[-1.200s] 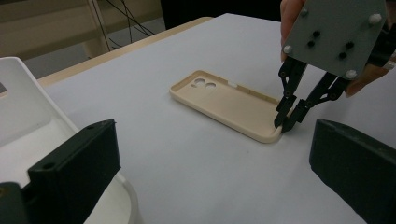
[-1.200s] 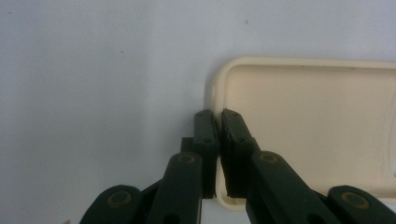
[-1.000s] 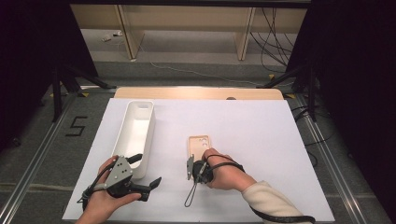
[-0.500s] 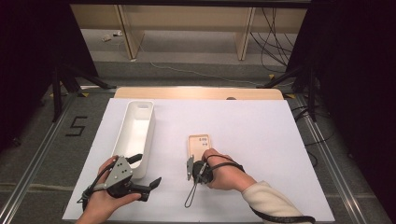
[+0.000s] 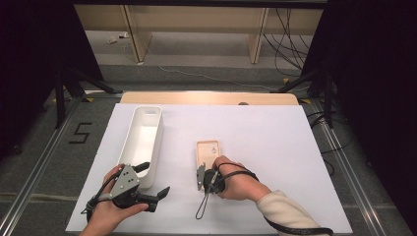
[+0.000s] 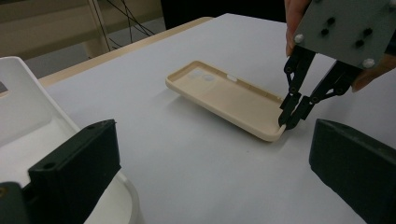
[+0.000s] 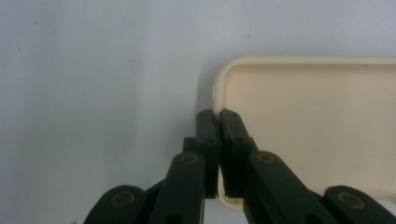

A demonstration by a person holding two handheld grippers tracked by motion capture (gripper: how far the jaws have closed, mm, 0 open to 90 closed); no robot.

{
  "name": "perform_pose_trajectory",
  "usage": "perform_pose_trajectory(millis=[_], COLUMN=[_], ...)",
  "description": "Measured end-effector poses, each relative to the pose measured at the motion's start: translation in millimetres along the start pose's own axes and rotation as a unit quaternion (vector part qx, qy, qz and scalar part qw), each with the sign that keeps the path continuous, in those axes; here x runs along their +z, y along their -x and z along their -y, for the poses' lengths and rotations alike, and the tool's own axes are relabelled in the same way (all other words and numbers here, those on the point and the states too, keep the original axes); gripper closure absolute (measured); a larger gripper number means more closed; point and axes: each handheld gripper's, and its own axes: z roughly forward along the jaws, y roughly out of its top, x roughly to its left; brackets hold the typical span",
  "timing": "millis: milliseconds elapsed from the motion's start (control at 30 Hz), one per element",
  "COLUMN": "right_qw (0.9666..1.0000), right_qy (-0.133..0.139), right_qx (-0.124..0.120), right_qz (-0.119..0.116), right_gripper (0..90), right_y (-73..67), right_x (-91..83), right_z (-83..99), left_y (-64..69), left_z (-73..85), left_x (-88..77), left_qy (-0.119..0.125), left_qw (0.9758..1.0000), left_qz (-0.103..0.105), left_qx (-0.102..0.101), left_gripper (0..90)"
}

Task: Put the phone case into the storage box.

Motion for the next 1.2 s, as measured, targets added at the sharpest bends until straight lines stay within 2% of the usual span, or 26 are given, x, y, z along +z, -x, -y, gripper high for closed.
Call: perform_pose_trajectory(millis=[167, 467, 633, 800, 933, 1067, 1133, 1200], right_qw=[0.9999, 0.998, 0.9955, 0.9925, 0.9906, 0.9889, 0.9881, 0.9859], right_qy=[0.013, 0.06, 0.092, 0.118, 0.132, 0.143, 0.148, 0.162], right_qx=[0.002, 0.014, 0.025, 0.024, 0.031, 0.022, 0.026, 0.028], right_qz=[0.003, 0.01, 0.005, 0.019, 0.021, 0.031, 0.034, 0.034], right_gripper=[88.1, 88.1, 88.2, 88.2, 88.1, 88.1, 88.1, 88.1], right_y=[-0.7, -2.0, -3.8, -4.4, -5.6, -7.8, -9.5, -10.1], right_x=[-6.7, -15.8, -19.3, -23.2, -25.9, -25.1, -26.3, -27.2], right_z=[1.7, 10.0, 16.7, 22.7, 27.0, 32.2, 34.5, 36.8], left_y=[0.1, 0.0, 0.0, -0.2, -0.2, -0.2, 0.1, 0.1], left_z=[0.1, 0.2, 0.2, 0.3, 0.3, 0.4, 0.3, 0.4], left_x=[0.0, -0.1, -0.1, 0.0, 0.0, 0.2, 0.4, 0.4], left_qy=[0.0, 0.0, 0.0, 0.0, -0.001, -0.002, -0.001, -0.002], left_qw=[1.0, 1.0, 1.0, 1.0, 1.0, 1.0, 1.0, 1.0], left_qz=[-0.001, -0.002, -0.002, -0.003, -0.003, -0.004, -0.003, -0.003], left_qx=[-0.002, -0.003, -0.003, -0.004, -0.004, -0.004, -0.003, -0.003], left_gripper=[1.5, 1.5, 1.5, 1.6, 1.6, 1.7, 1.7, 1.7])
